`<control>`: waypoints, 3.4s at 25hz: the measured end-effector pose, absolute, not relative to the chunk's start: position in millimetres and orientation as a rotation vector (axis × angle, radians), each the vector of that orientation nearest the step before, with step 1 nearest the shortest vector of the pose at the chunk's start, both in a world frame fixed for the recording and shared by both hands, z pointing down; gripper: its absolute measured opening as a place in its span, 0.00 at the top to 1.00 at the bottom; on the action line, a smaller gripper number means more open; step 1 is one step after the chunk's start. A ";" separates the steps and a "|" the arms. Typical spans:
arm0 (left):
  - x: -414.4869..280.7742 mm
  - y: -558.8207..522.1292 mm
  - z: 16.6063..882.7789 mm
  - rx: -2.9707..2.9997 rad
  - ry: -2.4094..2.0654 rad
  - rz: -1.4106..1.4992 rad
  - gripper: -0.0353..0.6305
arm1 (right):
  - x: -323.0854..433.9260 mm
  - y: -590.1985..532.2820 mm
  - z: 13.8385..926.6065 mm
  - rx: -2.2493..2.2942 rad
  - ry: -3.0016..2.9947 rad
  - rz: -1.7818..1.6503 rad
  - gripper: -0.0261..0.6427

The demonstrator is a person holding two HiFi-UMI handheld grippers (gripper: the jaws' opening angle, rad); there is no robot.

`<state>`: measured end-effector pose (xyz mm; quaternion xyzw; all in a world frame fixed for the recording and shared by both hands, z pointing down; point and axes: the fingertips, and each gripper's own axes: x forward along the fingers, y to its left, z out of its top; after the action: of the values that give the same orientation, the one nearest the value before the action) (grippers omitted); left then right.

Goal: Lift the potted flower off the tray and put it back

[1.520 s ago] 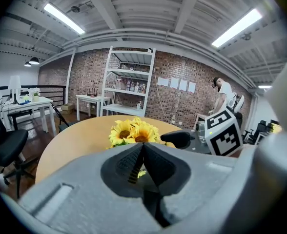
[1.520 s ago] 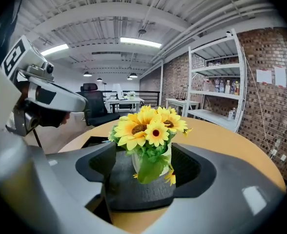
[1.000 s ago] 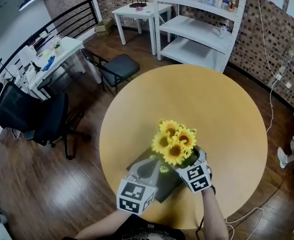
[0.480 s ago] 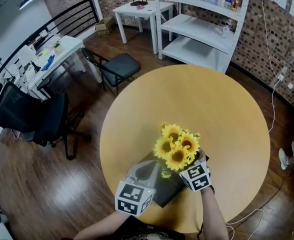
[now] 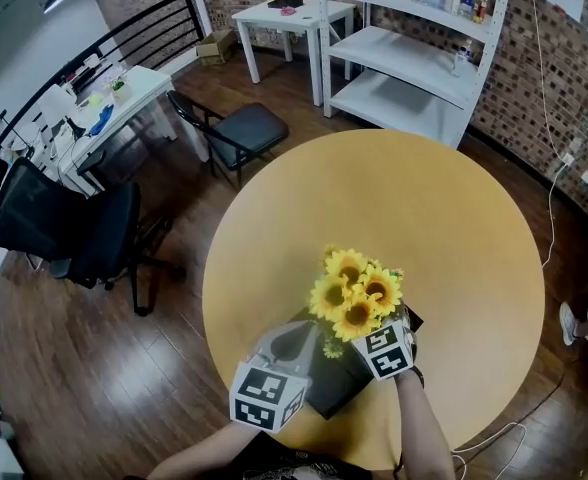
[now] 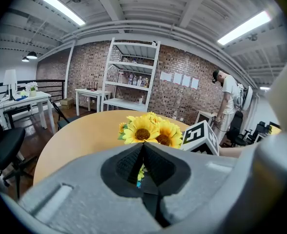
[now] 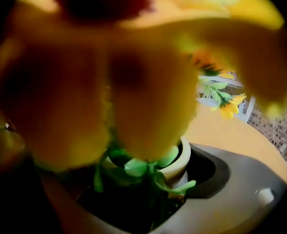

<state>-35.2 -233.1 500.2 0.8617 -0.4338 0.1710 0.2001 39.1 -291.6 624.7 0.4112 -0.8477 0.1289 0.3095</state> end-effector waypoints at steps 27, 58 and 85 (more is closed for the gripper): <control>-56.4 -224.1 499.2 2.375 -1.296 0.441 0.94 | 52.5 -262.0 565.8 1.249 -2.307 0.378 0.20; -14.6 -167.4 477.3 2.414 -1.343 0.327 0.94 | 110.0 -173.1 469.8 1.362 -2.352 0.255 0.19; -56.2 -192.6 474.0 2.414 -1.337 0.324 0.94 | 60.5 -239.2 578.3 1.217 -2.246 0.337 0.19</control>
<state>-56.2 -192.6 474.0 0.8545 -0.4734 0.1147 0.1807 60.5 -239.2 578.3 0.4537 -0.8370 0.1256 0.2788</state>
